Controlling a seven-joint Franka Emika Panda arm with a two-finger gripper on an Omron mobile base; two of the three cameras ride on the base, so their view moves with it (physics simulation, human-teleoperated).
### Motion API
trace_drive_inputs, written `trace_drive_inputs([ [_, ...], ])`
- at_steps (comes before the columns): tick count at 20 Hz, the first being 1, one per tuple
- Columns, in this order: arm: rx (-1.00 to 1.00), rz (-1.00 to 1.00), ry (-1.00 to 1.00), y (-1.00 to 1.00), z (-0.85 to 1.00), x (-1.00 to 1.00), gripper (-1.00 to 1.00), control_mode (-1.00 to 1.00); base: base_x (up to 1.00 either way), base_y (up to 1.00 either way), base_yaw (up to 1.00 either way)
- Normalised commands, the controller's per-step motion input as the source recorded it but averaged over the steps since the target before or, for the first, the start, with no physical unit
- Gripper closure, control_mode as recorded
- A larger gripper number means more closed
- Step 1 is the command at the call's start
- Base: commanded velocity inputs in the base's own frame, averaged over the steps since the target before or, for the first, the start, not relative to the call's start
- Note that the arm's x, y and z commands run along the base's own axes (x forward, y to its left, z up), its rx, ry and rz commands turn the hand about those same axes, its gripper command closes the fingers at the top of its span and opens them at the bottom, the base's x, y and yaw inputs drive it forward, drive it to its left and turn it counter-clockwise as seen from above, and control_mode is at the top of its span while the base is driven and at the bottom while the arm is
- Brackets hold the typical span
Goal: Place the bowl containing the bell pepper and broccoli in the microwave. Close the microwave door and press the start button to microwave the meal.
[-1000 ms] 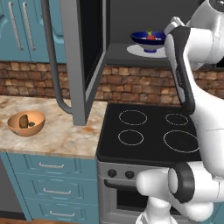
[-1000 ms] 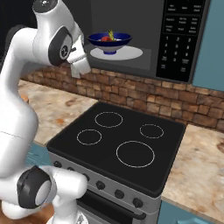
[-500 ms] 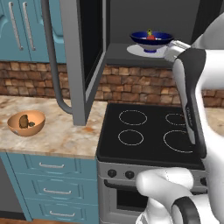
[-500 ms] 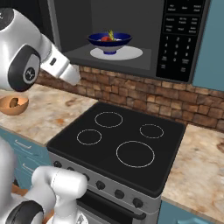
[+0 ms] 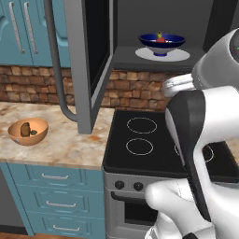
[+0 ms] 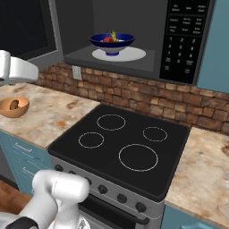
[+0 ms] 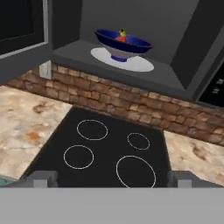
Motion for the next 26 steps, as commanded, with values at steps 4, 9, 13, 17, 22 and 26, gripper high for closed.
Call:
trace_drive_inputs([
  [4,-0.48,0.25,0.0,0.5,0.16,-0.51,-1.0,-1.0,0.0,0.0,0.0],
  [9,-0.41,0.17,-0.03,0.55,0.27,-0.35,-1.0,-1.0,0.0,0.0,0.0],
  [13,-0.36,0.15,-0.05,0.77,0.12,-0.19,-1.0,-1.0,0.0,0.0,0.0],
  [17,-0.3,0.19,-0.02,0.95,0.0,-0.19,-1.0,-1.0,0.0,0.0,0.0],
  [22,-0.3,0.21,-0.02,1.0,0.0,-0.19,-1.0,-1.0,0.0,0.0,0.0],
  [26,-0.32,0.2,-0.01,1.0,-0.01,-0.13,-1.0,-1.0,0.0,0.0,0.0],
])
